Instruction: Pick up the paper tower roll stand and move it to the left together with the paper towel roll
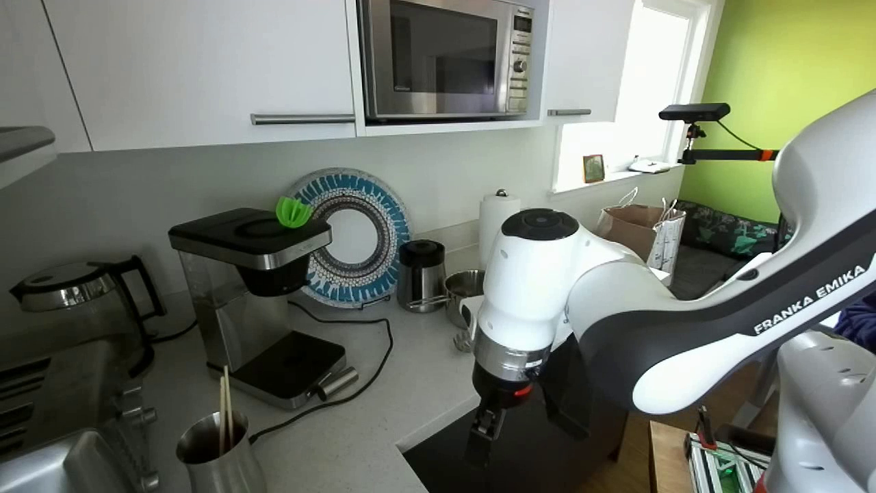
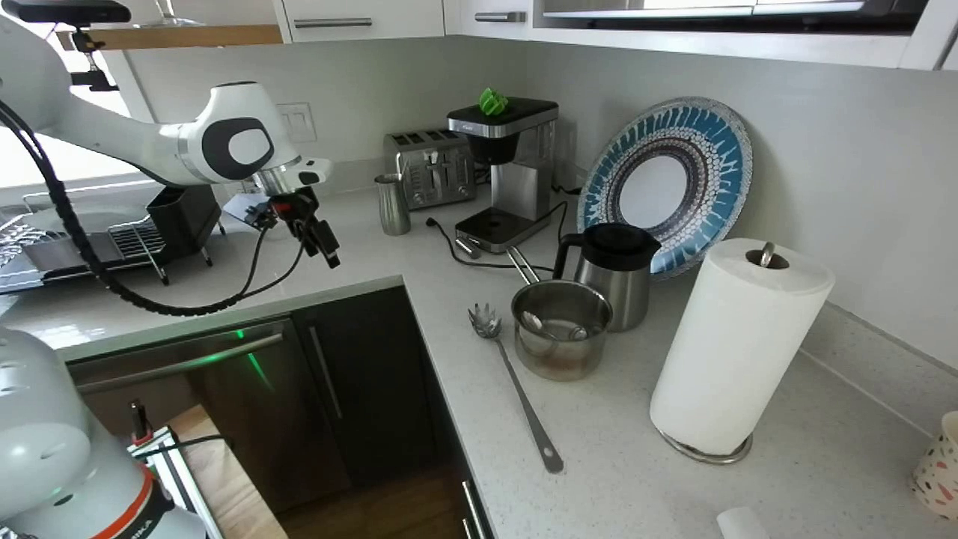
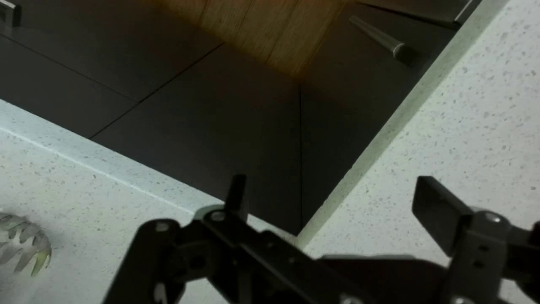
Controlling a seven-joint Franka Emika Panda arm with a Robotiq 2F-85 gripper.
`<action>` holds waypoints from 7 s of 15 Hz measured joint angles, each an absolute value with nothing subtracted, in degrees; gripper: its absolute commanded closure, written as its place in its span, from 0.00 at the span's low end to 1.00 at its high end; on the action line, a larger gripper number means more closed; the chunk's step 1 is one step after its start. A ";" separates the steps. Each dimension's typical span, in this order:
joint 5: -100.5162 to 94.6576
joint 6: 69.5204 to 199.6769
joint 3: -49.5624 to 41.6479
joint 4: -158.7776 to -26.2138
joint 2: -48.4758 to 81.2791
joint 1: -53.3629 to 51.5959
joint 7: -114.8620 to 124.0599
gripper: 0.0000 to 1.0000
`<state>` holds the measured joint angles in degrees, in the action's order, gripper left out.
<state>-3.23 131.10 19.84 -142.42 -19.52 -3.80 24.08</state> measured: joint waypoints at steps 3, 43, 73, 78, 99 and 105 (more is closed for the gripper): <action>-6.24 133.51 17.62 -142.30 -24.11 -3.09 26.08 0.00; 4.85 117.03 -30.59 -113.29 -24.01 8.67 -27.48 0.00; 45.06 149.88 -51.23 -110.77 -5.77 -4.59 -65.28 0.00; 58.66 137.91 -56.12 -102.00 4.91 -3.17 -70.76 0.00; 75.21 137.13 -26.14 -94.61 14.63 26.29 -84.33 0.18; 75.22 137.04 -23.65 -90.19 19.21 29.22 -83.94 0.56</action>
<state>75.22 137.04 -23.65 -90.19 19.21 29.22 -83.94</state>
